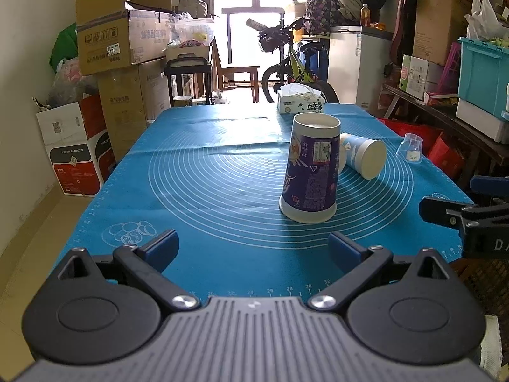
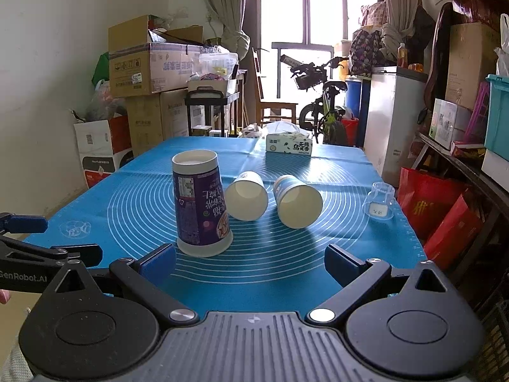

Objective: Flip cup upside down

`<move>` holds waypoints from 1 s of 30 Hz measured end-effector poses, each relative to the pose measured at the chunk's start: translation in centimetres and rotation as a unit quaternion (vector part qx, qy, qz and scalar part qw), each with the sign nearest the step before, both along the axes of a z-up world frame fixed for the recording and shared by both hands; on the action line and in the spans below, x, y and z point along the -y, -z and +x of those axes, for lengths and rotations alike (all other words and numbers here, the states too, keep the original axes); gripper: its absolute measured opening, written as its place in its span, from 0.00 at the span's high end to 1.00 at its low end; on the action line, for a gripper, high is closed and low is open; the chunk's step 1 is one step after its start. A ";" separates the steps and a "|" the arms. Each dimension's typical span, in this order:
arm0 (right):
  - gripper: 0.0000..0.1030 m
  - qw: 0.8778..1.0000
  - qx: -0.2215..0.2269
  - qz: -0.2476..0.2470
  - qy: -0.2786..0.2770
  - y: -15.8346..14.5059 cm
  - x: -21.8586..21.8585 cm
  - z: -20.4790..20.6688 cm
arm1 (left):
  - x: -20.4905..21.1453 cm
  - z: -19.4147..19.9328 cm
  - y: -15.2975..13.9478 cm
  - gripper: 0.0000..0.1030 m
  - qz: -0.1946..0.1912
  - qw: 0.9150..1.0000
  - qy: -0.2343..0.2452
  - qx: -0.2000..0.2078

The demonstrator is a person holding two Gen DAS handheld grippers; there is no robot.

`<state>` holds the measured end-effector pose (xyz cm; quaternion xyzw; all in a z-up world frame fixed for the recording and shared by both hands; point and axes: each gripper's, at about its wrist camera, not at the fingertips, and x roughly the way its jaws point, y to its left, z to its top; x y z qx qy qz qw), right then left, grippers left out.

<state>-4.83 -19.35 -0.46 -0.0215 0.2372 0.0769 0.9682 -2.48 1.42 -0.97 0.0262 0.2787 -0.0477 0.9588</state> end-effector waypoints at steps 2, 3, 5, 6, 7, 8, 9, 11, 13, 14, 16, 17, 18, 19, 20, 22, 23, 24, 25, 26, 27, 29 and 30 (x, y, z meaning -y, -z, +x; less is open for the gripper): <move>0.02 1.000 0.000 0.000 0.000 0.0 0.0 0.0 | 0.0 0.0 0.0 0.04 0.000 1.000 0.000 -0.001; 0.02 1.000 0.000 0.000 0.000 0.0 0.0 -0.1 | 0.0 0.0 0.0 0.04 0.000 1.000 0.000 -0.001; 0.02 1.000 0.000 0.000 0.000 0.0 0.0 0.0 | -0.1 0.0 -0.1 0.04 0.001 1.000 0.000 -0.002; 0.02 1.000 0.000 0.000 -0.001 0.0 0.0 0.0 | -0.1 0.0 0.0 0.04 0.001 1.000 0.001 -0.002; 0.02 1.000 -0.001 0.000 -0.001 0.1 0.0 -0.1 | -0.1 0.0 -0.1 0.04 0.001 1.000 0.001 -0.002; 0.02 1.000 -0.001 0.000 -0.001 0.2 0.0 -0.2 | -0.1 0.0 -0.1 0.04 0.002 1.000 0.001 -0.002; 0.02 1.000 -0.002 0.000 -0.001 0.3 -0.1 -0.3 | -0.1 0.0 -0.2 0.04 0.002 1.000 0.001 -0.002; 0.02 1.000 -0.001 0.000 -0.001 0.3 -0.1 -0.2 | -0.1 0.1 -0.2 0.04 0.003 1.000 0.001 -0.001; 0.02 1.000 -0.001 0.001 -0.001 0.3 -0.1 -0.3 | -0.1 0.0 -0.2 0.04 0.003 1.000 0.001 -0.001; 0.02 1.000 -0.002 0.000 -0.001 0.3 -0.1 -0.2 | -0.1 0.0 -0.2 0.04 0.003 1.000 0.001 -0.001; 0.02 1.000 -0.002 0.000 -0.001 0.3 -0.1 -0.3 | -0.1 0.0 -0.2 0.04 0.003 1.000 0.001 -0.001; 0.02 1.000 -0.002 0.001 -0.001 0.3 -0.1 -0.2 | -0.1 0.1 -0.2 0.04 0.003 1.000 0.001 -0.001; 0.02 1.000 -0.002 0.000 -0.001 0.3 -0.1 -0.3 | -0.1 0.0 -0.2 0.04 0.003 1.000 0.001 -0.001; 0.02 1.000 -0.002 0.000 -0.001 0.3 -0.2 -0.3 | -0.1 0.1 -0.2 0.04 0.003 1.000 0.001 -0.001; 0.02 1.000 -0.001 0.000 -0.001 0.3 -0.1 -0.3 | -0.1 0.1 -0.2 0.04 0.003 1.000 0.001 0.000; 0.02 1.000 -0.002 0.001 -0.001 0.3 -0.1 -0.3 | -0.1 0.0 -0.3 0.04 0.002 1.000 0.000 0.000; 0.02 1.000 -0.002 0.000 -0.001 0.3 -0.1 -0.2 | -0.1 0.1 -0.3 0.04 0.002 1.000 0.000 0.000; 0.02 1.000 -0.002 0.000 -0.001 0.2 -0.1 -0.2 | -0.1 0.1 -0.3 0.04 0.002 1.000 -0.001 0.000; 0.02 1.000 -0.002 0.000 -0.001 0.3 -0.1 -0.3 | -0.1 0.1 -0.3 0.04 0.002 1.000 0.000 0.000; 0.02 1.000 -0.002 0.001 -0.001 0.3 -0.1 -0.2 | -0.1 0.1 -0.3 0.04 0.002 1.000 0.000 0.000; 0.02 1.000 -0.002 0.001 -0.001 0.2 -0.1 -0.2 | -0.2 0.1 -0.3 0.04 0.002 1.000 0.000 0.000; 0.02 1.000 -0.002 0.000 -0.001 0.2 -0.1 -0.2 | -0.2 0.1 -0.3 0.04 0.001 1.000 -0.001 0.000; 0.02 1.000 -0.002 0.000 -0.001 0.3 -0.1 -0.3 | -0.2 0.1 -0.3 0.04 0.001 1.000 0.000 0.000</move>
